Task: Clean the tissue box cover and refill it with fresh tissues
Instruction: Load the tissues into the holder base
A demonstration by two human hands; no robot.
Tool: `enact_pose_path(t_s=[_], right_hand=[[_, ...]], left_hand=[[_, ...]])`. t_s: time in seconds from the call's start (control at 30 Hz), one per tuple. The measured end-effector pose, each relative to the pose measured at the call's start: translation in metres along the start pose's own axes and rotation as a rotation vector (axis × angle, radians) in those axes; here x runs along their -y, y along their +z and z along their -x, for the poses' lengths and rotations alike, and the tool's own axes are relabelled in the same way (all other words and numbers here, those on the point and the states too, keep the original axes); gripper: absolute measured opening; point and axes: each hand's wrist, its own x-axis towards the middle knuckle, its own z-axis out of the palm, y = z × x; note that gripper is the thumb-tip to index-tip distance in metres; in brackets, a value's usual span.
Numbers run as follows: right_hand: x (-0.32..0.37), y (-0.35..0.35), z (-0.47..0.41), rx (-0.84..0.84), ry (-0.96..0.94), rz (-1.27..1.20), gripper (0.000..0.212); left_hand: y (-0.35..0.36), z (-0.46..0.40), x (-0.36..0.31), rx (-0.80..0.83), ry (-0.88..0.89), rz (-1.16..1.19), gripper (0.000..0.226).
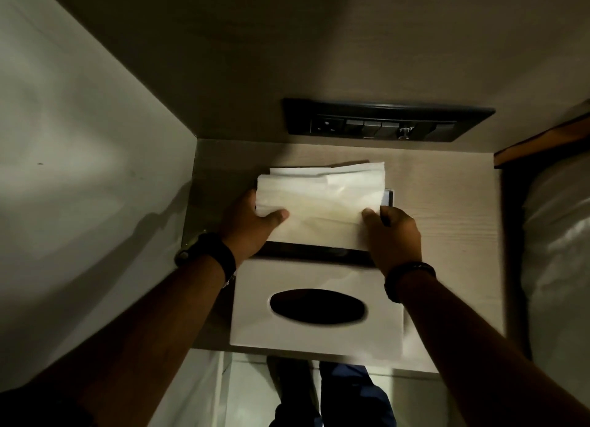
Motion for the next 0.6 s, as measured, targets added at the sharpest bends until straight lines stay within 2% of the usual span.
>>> enact_pose_path(t_s=[0.07, 0.13, 0.27, 0.33, 0.4, 0.47, 0.53, 0.6], right_hand=[[0.001, -0.003, 0.007, 0.031, -0.014, -0.029, 0.037], [0.001, -0.007, 0.013, 0.096, -0.039, -0.063, 0.034], [0.000, -0.012, 0.019, 0.175, -0.057, -0.101, 0.022], [-0.001, -0.013, 0.019, 0.160, -0.069, -0.103, 0.028], [-0.002, -0.013, 0.017, 0.122, -0.081, -0.108, 0.033], [-0.003, -0.011, 0.015, 0.103, -0.059, -0.153, 0.014], [-0.005, -0.008, 0.012, 0.073, -0.017, -0.187, 0.034], [-0.002, -0.006, 0.009, 0.053, -0.003, -0.181, 0.044]], left_hand=[[0.001, 0.002, 0.002, 0.000, -0.010, -0.044, 0.065], [0.001, 0.004, 0.004, -0.007, -0.021, -0.059, 0.071], [0.001, 0.004, 0.008, -0.036, -0.022, 0.035, 0.047], [0.002, 0.005, 0.009, -0.026, -0.026, 0.075, 0.048], [0.003, 0.005, 0.007, -0.017, -0.022, 0.070, 0.057], [0.003, 0.006, 0.006, -0.002, -0.013, 0.077, 0.077], [0.004, 0.006, 0.006, 0.001, 0.019, 0.071, 0.088], [0.006, 0.005, 0.004, -0.015, 0.048, 0.041, 0.089]])
